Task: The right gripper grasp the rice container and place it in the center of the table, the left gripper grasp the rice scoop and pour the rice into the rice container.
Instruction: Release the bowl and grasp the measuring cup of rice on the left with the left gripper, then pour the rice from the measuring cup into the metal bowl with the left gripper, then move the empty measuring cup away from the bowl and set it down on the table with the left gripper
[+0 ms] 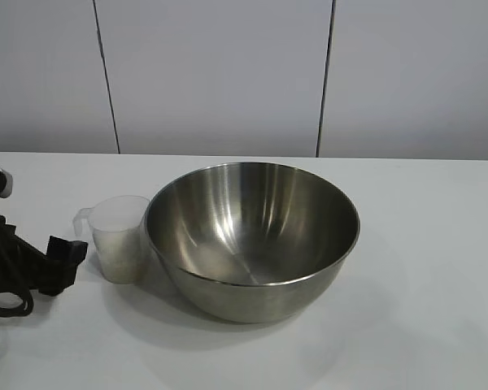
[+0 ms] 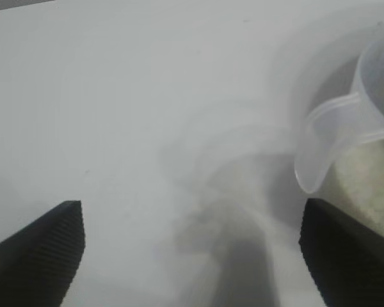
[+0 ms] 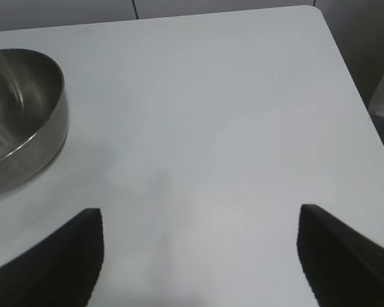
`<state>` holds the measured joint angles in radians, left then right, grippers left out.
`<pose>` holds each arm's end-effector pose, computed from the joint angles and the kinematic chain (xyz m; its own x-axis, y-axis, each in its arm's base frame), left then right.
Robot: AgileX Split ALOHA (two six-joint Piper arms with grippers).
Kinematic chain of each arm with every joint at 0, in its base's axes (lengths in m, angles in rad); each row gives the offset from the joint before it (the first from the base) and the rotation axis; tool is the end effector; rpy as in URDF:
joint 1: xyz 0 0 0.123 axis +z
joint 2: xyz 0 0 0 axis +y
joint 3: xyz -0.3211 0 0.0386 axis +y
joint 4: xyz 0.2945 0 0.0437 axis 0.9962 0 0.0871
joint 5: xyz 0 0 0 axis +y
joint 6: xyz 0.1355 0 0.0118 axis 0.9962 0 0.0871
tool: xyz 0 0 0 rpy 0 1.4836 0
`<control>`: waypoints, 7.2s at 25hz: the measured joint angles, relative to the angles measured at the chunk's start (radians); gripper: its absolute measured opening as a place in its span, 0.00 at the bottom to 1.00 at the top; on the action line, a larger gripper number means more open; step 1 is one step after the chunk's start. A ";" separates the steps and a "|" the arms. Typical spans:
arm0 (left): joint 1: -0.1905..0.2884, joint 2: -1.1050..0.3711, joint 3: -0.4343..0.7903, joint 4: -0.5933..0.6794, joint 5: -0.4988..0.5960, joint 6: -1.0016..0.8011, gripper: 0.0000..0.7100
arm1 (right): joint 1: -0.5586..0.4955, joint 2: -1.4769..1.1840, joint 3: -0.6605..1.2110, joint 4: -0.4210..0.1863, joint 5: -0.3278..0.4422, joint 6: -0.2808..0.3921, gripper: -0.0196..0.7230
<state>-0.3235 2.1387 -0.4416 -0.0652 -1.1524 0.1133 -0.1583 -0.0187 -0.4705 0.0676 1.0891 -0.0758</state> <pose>0.3185 -0.0983 0.0152 -0.3948 0.2236 -0.8912 0.3021 0.9476 0.1040 0.0368 0.0024 0.2660 -0.4878 0.0330 -0.8723 0.0842 0.9964 -0.0095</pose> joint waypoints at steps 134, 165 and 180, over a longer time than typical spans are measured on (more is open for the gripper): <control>-0.332 -0.299 -0.538 0.766 0.702 1.937 0.01 | 0.000 0.000 0.000 0.000 0.000 0.000 0.79; -0.335 -0.301 -0.525 0.540 0.170 0.131 0.01 | 0.000 0.000 0.000 0.000 0.000 0.000 0.79; 0.042 -0.515 -0.097 0.202 0.074 -0.143 0.01 | 0.000 0.000 0.000 0.000 0.000 0.000 0.79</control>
<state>-0.2812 1.6237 -0.5386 0.1366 -1.0783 -0.0299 -0.1583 -0.0187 -0.4705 0.0676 1.0888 -0.0758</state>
